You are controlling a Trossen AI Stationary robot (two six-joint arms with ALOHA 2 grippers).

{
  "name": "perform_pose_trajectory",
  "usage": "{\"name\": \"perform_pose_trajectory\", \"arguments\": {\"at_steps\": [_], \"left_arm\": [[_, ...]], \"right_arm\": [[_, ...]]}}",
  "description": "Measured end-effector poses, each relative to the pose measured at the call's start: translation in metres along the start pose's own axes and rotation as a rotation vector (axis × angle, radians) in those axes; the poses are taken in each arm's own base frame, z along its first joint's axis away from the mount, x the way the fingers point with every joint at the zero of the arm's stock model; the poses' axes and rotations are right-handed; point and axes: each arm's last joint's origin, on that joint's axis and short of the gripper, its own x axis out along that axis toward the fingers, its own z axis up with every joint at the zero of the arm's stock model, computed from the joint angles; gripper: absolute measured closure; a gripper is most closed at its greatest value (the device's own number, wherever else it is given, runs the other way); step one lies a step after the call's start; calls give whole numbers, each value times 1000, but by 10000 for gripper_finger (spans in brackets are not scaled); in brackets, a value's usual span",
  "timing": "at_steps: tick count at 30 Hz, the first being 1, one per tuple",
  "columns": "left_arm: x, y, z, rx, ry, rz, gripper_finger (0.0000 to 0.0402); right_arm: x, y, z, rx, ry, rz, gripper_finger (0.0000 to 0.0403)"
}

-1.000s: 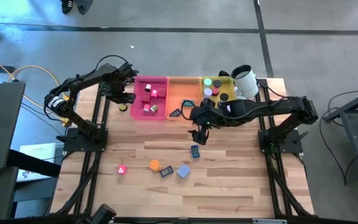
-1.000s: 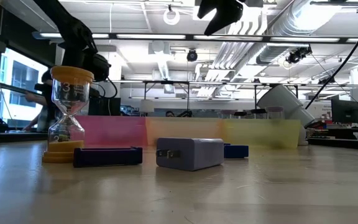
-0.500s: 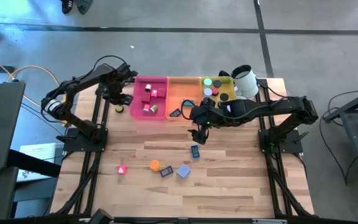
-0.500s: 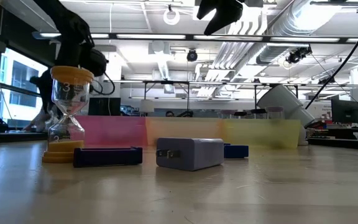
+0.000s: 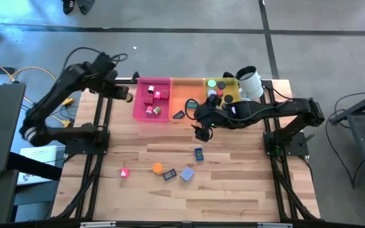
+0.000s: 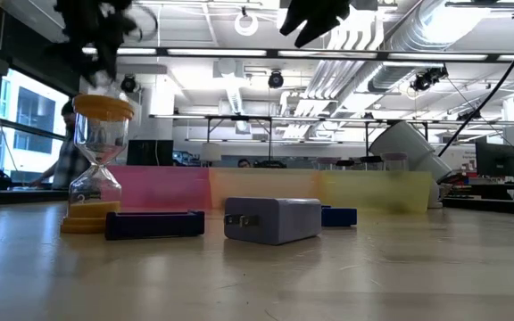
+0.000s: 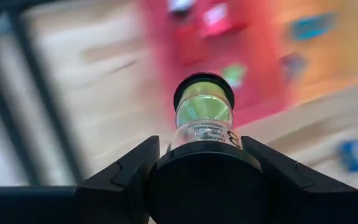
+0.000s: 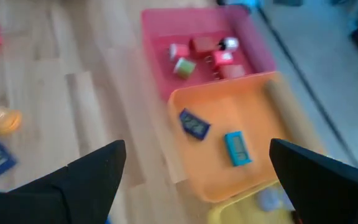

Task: Pick & Place Office items
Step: Put the black hourglass into the yellow bin

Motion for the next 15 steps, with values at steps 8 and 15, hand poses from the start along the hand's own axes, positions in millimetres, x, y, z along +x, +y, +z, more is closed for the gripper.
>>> {"name": "perform_pose_trajectory", "arguments": {"at_steps": [8,15], "left_arm": [[-51,-29,-18,33,-334,-445,205],[-75,-68,-18,146,-490,-805,205]], "right_arm": [[-48,-15,19,44,-273,-107,16],[-81,-20,23,-49,-397,-61,16]]}}
